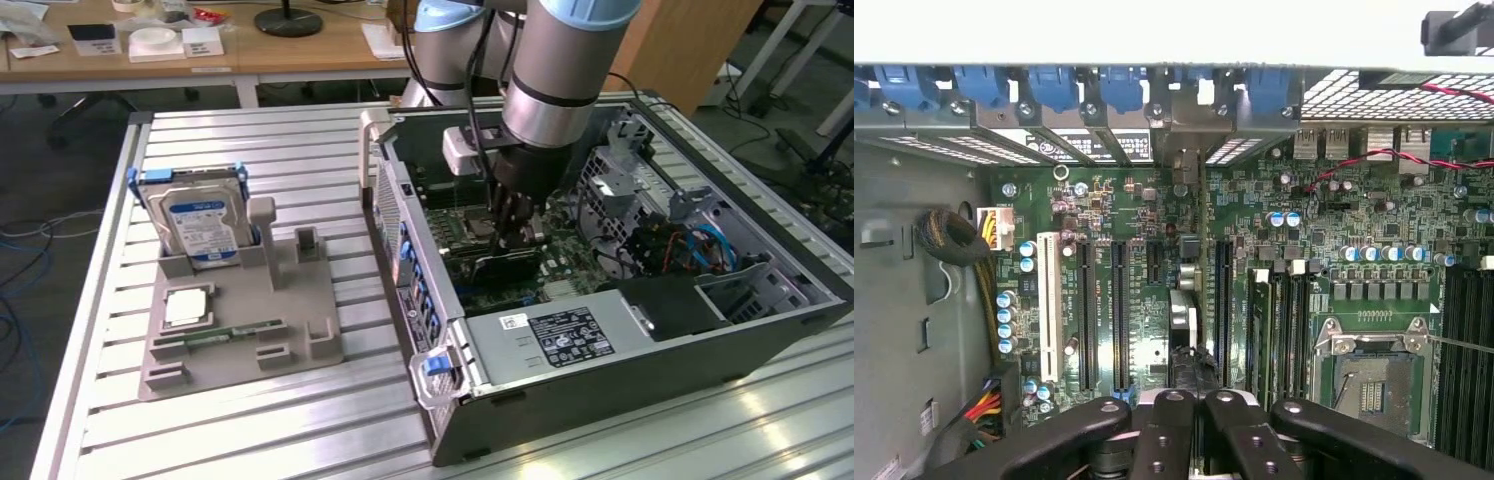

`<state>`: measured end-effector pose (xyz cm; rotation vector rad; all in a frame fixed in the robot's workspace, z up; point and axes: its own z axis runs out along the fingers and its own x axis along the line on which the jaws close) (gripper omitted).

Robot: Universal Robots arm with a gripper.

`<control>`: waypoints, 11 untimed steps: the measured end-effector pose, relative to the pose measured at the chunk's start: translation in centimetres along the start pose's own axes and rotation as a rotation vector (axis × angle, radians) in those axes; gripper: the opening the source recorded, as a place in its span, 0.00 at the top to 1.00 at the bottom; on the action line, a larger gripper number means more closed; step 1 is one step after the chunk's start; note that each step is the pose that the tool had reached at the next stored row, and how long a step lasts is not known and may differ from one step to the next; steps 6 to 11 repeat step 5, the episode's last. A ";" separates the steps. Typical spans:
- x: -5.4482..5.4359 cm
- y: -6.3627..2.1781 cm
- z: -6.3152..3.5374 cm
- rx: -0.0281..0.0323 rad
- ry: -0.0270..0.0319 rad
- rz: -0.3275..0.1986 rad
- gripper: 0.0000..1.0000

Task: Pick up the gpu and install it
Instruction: 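Insert the gpu into the slot, then press down on the gpu until it lock into place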

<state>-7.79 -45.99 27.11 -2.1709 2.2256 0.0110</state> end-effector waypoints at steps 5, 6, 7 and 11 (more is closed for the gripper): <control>0.0 0.00 0.00 0.0000 0.0000 0.000 0.89; 0.0 0.00 0.00 0.0000 0.0000 0.000 0.89; 0.0 0.00 0.00 0.0000 0.0000 0.000 0.89; 0.0 0.00 0.00 0.0000 0.0000 0.000 0.89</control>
